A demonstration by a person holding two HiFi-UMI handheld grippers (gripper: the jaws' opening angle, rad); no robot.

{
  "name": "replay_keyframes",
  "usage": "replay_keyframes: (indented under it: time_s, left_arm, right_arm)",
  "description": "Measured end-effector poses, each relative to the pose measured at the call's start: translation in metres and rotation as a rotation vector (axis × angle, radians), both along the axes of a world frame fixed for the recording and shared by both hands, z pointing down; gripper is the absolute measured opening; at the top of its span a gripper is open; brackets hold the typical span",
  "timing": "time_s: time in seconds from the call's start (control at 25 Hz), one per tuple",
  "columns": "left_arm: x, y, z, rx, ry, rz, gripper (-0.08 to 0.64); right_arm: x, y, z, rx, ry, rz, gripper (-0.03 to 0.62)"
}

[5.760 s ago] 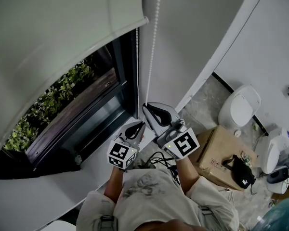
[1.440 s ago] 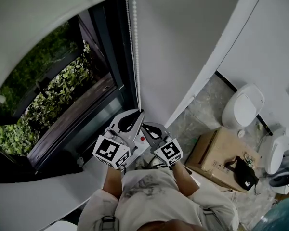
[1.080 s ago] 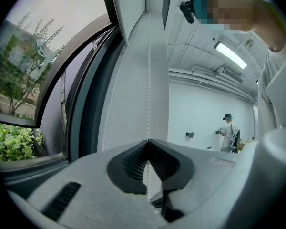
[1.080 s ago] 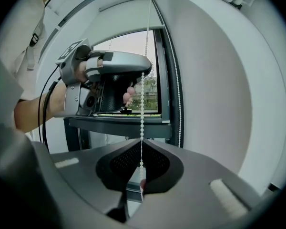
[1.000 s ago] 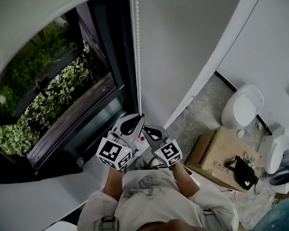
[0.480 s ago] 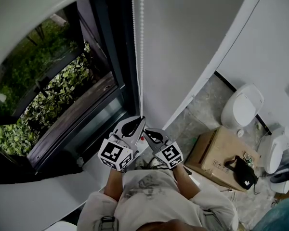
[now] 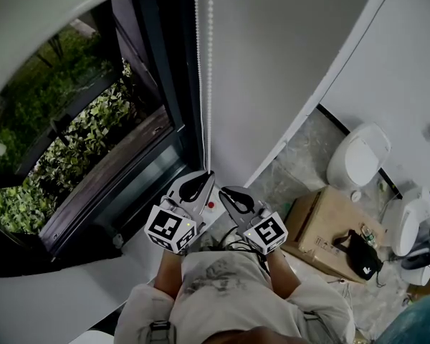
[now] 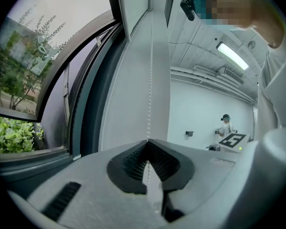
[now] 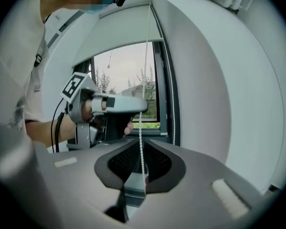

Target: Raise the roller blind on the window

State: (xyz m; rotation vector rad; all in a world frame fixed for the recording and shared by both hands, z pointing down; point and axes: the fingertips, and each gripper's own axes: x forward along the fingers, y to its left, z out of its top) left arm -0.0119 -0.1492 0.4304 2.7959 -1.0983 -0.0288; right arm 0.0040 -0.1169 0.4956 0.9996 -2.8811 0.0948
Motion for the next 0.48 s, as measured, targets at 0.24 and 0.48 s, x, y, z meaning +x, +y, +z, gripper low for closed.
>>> replay_keyframes:
  time_s: [0.24,0.48]
  left_arm:
    - [0.001,0.0,-0.001,0.001,-0.006,0.003,0.012]
    - [0.002,0.0,-0.001,0.004,-0.005,0.007,0.012]
  right_arm:
    - [0.001,-0.003,-0.06,0.108,-0.069,-0.015,0.051]
    - [-0.008,-0.012,-0.115,0.248,-0.109,-0.026,0.054]
